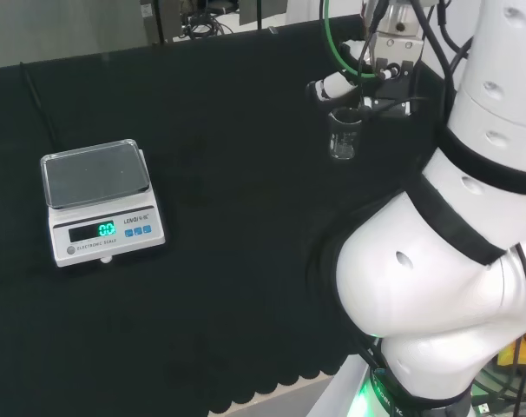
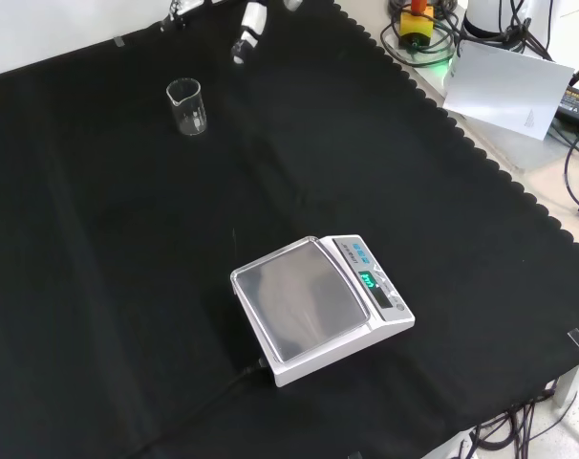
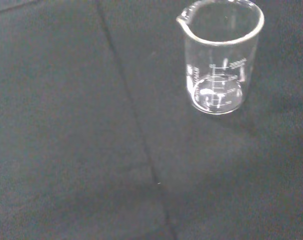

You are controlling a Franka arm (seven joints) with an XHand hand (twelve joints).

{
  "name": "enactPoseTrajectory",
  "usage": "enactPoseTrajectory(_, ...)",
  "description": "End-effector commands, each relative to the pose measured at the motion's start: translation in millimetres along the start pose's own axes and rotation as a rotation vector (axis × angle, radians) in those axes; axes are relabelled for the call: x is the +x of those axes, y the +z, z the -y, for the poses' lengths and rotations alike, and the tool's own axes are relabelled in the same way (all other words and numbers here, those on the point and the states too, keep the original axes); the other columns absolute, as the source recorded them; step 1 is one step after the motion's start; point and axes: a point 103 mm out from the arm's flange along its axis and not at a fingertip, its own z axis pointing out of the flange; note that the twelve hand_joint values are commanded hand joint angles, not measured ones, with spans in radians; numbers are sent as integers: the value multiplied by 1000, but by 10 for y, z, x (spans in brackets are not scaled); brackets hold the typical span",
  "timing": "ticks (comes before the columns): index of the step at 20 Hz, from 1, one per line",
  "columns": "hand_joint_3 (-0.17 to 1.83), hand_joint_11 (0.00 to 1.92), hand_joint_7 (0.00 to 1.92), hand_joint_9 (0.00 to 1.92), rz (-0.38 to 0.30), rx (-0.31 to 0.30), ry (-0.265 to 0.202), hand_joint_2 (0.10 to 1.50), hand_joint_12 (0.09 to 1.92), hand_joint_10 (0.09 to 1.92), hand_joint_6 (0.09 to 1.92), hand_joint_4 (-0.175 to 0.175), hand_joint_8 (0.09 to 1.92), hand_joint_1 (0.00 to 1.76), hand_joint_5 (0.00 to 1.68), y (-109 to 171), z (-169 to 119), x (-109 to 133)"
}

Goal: Pick up the beaker.

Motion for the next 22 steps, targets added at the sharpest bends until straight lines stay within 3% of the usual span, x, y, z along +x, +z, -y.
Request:
enactPoseTrajectory(1, 233, 0, 0, 1, -53, -35, 44, 704, 1154, 844, 87, 14, 420, 483, 0, 342, -680, -400)
enactPoseTrajectory(11, 227, 0, 0, 0, -54, 1, 79, 705, 1145, 841, 87, 15, 403, 482, 0, 610, -1084, -523)
enactPoseTrajectory(22, 222, 0, 0, 0, -64, 43, 76, 707, 1141, 841, 87, 18, 395, 482, 0, 835, -1125, -453)
